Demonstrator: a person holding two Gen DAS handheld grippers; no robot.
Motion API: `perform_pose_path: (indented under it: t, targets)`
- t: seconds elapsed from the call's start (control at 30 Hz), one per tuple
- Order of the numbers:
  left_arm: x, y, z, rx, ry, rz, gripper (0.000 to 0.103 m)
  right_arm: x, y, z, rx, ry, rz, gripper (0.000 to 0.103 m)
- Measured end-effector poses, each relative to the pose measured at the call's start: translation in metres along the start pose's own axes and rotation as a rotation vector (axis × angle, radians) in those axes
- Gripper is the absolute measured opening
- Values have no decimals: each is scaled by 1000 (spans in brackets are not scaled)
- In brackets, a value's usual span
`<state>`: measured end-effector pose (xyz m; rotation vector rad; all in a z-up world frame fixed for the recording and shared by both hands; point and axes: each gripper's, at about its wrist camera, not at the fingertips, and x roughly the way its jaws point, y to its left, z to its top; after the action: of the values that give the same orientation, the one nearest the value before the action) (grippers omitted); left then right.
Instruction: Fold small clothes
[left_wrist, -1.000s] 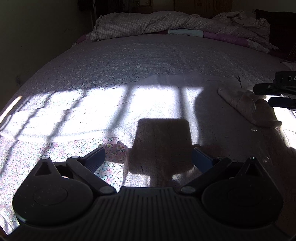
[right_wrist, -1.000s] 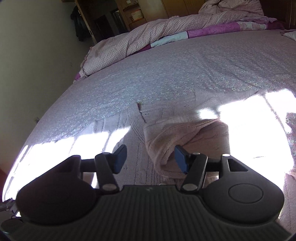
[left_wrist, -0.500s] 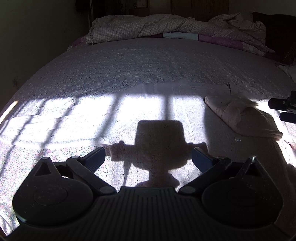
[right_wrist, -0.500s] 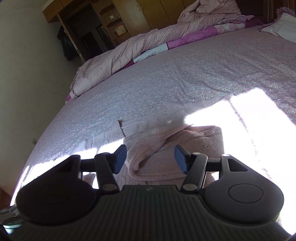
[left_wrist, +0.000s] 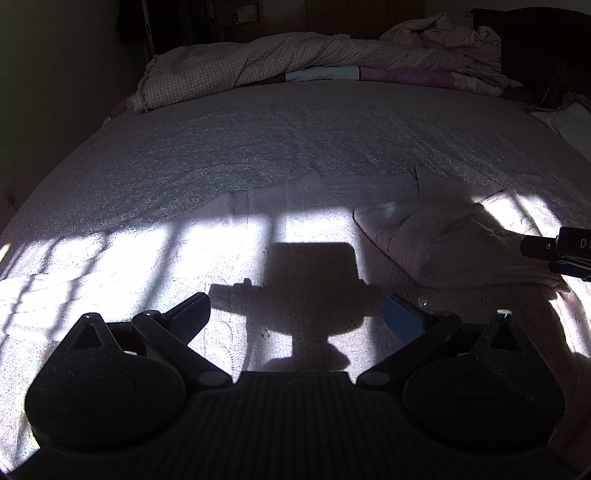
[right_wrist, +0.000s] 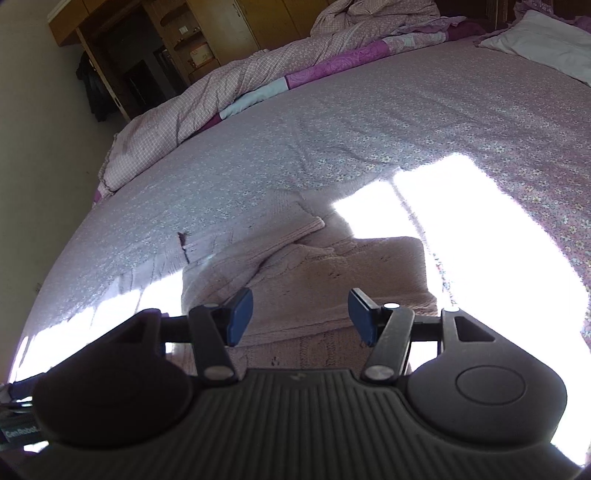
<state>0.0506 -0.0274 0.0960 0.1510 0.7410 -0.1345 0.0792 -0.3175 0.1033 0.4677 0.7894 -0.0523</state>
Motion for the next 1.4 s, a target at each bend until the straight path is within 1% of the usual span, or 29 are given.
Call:
perform_pose_path:
  t: [0.07, 0.2, 0.3, 0.47, 0.57, 0.73, 0.8, 0.9, 0.97, 1.0, 1.03, 1.07, 1.13, 1.17, 1.23, 1.27, 1.4]
  targets:
    - [3, -11, 6, 17, -10, 3, 103, 0, -10, 0, 14, -7, -20, 60]
    - [13, -33, 19, 46, -20, -20, 103, 7, -32, 0, 79, 26, -23, 60]
    - [25, -52, 30, 87, -29, -28, 103, 13, -43, -2, 94, 37, -47, 60]
    - [48, -93, 45, 195, -61, -52, 103, 18, -55, -3, 101, 33, -18, 59]
    - [69, -116, 52, 252, -73, -62, 96, 21, -55, -3, 91, 32, -6, 59]
    - [105, -139, 59, 272, -39, -85, 80, 18, -57, 1, 123, 5, -2, 59]
    - [114, -146, 59, 277, -32, -94, 77, 16, -58, 1, 122, -8, -6, 59]
    - [131, -155, 60, 291, -31, -101, 76, 15, -57, 1, 102, -26, -28, 59]
    - [142, -162, 62, 297, -27, -98, 75, 20, -58, -1, 89, -20, -43, 58]
    - [148, -164, 63, 303, -22, -98, 53, 23, -59, -2, 87, -12, -48, 58]
    - [150, -165, 63, 304, -14, -97, 17, 26, -60, -4, 87, -10, -50, 58]
    - [150, -163, 64, 289, -11, -97, 11, 27, -60, -6, 85, -15, -50, 58]
    - [141, -148, 70, 197, -32, -130, 9, 29, -59, -7, 70, -26, -53, 58]
    - [137, -143, 73, 176, -47, -131, 9, 29, -58, -9, 61, -28, -55, 58]
    - [124, -125, 77, 126, -96, -99, 9, 31, -56, -11, 40, -31, -61, 58]
    - [119, -116, 79, 93, -104, -80, 9, 32, -55, -12, 32, -32, -63, 59]
    - [106, -72, 81, -52, -103, -11, 9, 34, -53, -13, 19, -37, -65, 61]
